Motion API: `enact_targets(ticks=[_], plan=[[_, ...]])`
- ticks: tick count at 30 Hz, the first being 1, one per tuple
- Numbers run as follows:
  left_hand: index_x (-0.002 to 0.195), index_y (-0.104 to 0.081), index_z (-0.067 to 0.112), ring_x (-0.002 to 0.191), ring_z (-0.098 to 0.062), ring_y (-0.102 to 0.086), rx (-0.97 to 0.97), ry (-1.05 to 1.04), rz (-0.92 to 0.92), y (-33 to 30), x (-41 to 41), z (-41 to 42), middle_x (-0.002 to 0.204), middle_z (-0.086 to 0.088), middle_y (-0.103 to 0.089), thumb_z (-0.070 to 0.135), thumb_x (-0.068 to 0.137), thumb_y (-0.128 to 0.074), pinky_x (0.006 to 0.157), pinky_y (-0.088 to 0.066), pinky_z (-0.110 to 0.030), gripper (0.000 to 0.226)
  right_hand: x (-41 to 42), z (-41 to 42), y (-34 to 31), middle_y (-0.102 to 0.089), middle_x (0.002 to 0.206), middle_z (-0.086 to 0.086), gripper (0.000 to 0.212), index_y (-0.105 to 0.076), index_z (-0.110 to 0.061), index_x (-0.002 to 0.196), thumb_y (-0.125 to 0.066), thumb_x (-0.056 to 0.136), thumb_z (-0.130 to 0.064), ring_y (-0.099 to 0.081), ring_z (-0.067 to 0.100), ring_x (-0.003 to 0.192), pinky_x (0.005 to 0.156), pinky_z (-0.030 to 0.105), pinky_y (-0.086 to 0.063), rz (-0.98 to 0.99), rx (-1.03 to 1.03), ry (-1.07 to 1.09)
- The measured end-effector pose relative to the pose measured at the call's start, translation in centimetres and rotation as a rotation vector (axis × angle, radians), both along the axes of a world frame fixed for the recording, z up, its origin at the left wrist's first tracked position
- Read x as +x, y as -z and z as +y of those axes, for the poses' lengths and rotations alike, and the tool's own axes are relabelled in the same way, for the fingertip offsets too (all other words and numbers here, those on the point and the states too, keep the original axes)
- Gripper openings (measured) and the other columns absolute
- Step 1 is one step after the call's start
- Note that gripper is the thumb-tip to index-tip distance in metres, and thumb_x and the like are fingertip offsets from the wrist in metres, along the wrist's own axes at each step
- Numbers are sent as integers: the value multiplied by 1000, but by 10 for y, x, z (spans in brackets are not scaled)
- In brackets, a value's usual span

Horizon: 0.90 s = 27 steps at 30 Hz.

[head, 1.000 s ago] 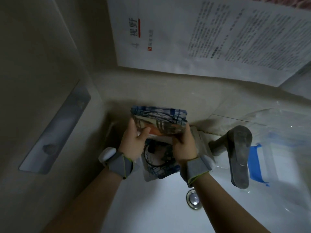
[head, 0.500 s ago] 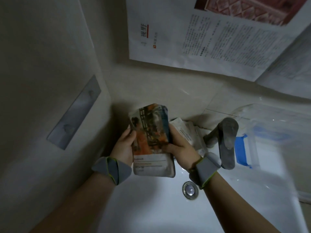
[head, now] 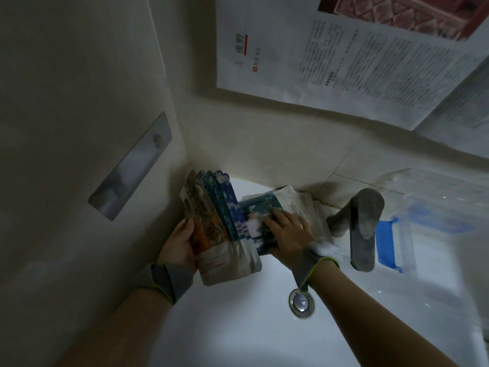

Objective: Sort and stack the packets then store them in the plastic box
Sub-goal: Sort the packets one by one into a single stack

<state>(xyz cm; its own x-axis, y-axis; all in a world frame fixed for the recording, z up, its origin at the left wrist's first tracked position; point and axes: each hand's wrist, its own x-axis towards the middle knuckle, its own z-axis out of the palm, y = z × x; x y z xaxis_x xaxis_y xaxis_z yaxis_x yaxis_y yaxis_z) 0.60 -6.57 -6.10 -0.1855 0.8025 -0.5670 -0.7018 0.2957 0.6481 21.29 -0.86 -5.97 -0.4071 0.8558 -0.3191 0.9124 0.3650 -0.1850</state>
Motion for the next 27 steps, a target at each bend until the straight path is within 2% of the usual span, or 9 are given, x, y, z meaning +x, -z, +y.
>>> enact_targets(ticks=[1, 5, 8, 11, 14, 17, 22, 25, 27], plan=[[111, -57, 11, 73, -16, -71, 6, -2, -11, 1, 1, 0, 90, -4, -73, 19, 100, -32, 54, -59, -27, 28, 0, 4, 1, -11, 158, 0, 71, -23, -29, 145, -56, 84, -41, -9, 21, 146, 117, 40, -8, -15, -5, -5], [129, -48, 8, 96, -23, -62, -14, 2, -16, 5, 3, -6, 113, -10, -62, 22, 99, -33, 62, -60, -30, 36, 2, 7, 4, -15, 158, 1, 74, -24, -28, 145, -60, 82, -42, -17, 25, 143, 112, 39, -18, -40, 40, -49], [117, -55, 11, 84, -20, -68, -10, 11, -34, 4, 5, -10, 108, -9, -63, 20, 100, -32, 58, -60, -28, 30, 2, 5, 3, -23, 155, 3, 74, -29, -28, 143, -63, 79, -45, -26, 27, 139, 110, 41, -25, -51, 54, -51], [118, -55, 9, 72, -15, -72, -4, 18, -59, 2, 4, -13, 107, -9, -63, 20, 100, -31, 56, -59, -27, 32, -3, 7, 0, -48, 142, 6, 74, -50, -28, 131, -73, 65, -52, -51, 30, 121, 97, 41, -42, -85, 221, -41], [134, -44, 5, 89, -22, -66, -15, 22, -68, 3, -1, -16, 124, -11, -59, 22, 100, -30, 63, -61, -31, 40, -3, 11, 1, -30, 150, 3, 69, -31, -29, 140, -59, 80, -49, -33, 30, 132, 105, 41, -32, -104, 85, -62], [137, -42, 6, 100, -26, -59, -15, 14, -74, 0, -5, -17, 136, -17, -51, 22, 100, -31, 69, -60, -33, 42, -4, 18, -3, -32, 144, 4, 69, -31, -30, 137, -57, 78, -54, -34, 30, 127, 102, 43, -35, -138, 50, -59], [135, -43, 8, 99, -26, -60, -2, 34, -75, 1, -6, -18, 119, -12, -60, 23, 100, -30, 67, -61, -31, 40, -18, 28, -10, -39, 135, 9, 56, -40, -21, 126, -51, 83, -55, -47, 33, 118, 89, 39, -43, -138, 17, -61], [132, -45, 9, 93, -25, -64, -9, 28, -72, 3, -4, -16, 114, -10, -62, 23, 100, -31, 65, -60, -33, 38, -23, 43, -8, -41, 137, 11, 56, -42, -19, 125, -49, 84, -56, -42, 33, 123, 97, 43, -40, -86, 26, -79], [127, -50, 10, 81, -22, -70, -7, 5, -79, 6, -4, -15, 108, -9, -63, 23, 100, -32, 60, -59, -31, 35, -26, 59, -5, -37, 142, 11, 68, -38, -18, 130, -55, 78, -58, -35, 32, 130, 105, 45, -32, -110, 16, -130]])
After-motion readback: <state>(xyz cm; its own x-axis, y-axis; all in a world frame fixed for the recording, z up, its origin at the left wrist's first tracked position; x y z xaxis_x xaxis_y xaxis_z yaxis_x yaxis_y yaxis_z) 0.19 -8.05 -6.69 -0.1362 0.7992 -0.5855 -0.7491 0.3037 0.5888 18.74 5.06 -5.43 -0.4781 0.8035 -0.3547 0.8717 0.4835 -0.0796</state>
